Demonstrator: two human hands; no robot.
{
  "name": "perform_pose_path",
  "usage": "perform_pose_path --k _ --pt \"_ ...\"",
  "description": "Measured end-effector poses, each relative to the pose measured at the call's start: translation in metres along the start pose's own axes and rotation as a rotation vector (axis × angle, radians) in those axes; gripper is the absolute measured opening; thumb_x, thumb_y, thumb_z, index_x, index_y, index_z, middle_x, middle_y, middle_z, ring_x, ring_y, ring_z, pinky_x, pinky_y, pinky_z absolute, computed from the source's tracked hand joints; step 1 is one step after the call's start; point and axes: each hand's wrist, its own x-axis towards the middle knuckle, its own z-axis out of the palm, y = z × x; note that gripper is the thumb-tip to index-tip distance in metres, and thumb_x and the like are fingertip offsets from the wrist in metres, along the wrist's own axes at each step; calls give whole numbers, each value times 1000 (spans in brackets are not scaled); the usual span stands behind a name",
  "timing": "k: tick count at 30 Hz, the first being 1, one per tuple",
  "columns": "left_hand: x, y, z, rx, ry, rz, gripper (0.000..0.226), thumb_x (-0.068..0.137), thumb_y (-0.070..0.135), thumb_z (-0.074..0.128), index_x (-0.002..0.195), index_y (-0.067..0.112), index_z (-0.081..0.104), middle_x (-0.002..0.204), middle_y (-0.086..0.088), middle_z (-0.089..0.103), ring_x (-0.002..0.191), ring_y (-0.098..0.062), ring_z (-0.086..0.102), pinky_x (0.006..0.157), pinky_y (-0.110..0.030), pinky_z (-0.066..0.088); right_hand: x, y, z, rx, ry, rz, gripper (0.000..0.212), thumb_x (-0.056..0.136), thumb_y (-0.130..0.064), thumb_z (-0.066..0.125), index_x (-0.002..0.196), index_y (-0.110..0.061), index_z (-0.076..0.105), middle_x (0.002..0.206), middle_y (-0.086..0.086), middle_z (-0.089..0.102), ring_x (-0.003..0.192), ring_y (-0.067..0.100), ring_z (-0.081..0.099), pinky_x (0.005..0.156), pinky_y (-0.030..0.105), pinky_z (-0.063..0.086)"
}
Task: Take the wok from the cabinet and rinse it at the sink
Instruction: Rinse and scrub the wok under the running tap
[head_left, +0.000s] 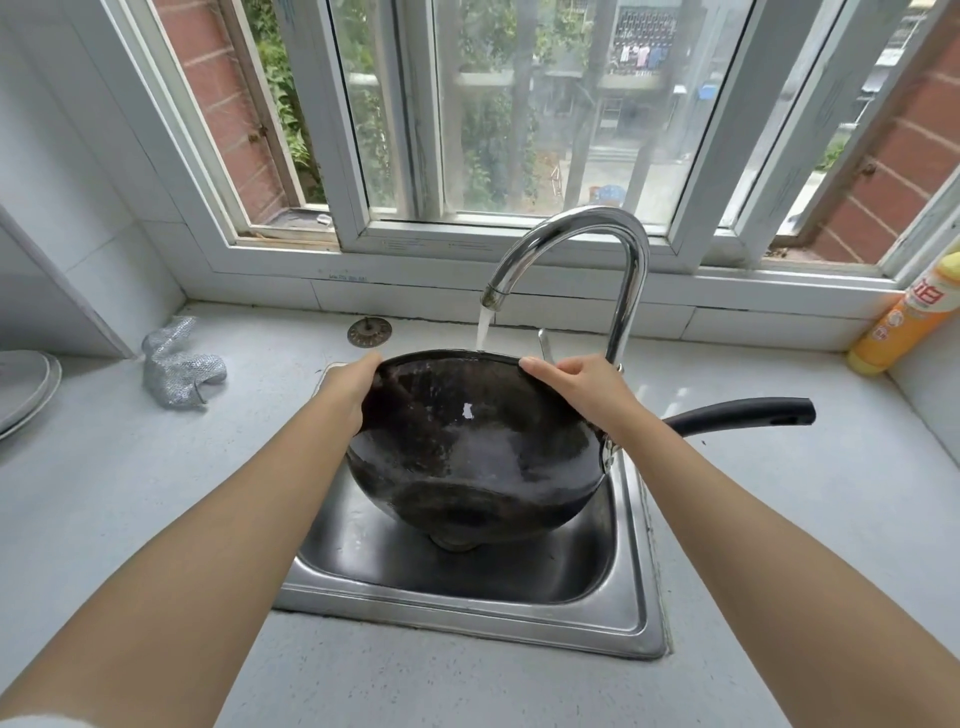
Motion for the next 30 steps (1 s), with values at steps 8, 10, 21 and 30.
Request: perform_pose_path --k 8,10,21,30 --pt "-2 0 1 43 44 -5 15 75 21 56 82 9 62 90 -11 61 85 -27 58 80 -37 52 -2 12 -4 93 23 20 58 79 -61 59 61 -6 60 61 8 47 64 19 47 66 30 36" --pt "-7 0 2 36 59 -5 9 78 17 55 75 10 59 83 -10 59 79 -26 57 68 -32 52 -5 14 -3 124 -3 16 60 78 -60 61 66 -1 62 65 11 50 67 19 50 66 30 37" --pt "-10 -12 -13 50 58 61 37 80 2 59 116 -2 53 77 -10 51 66 -22 51 51 -28 39 -26 38 9 199 -54 -71 52 78 -47 70 52 -8 47 48 -4 30 49 9 31 52 21 26" --pt "-16 -32 -7 102 124 168 17 78 -7 50 87 7 56 87 -11 56 88 -27 50 76 -31 44 -47 48 5 56 -233 -98 57 78 -46 70 47 -16 33 51 -3 19 48 11 22 49 19 21"
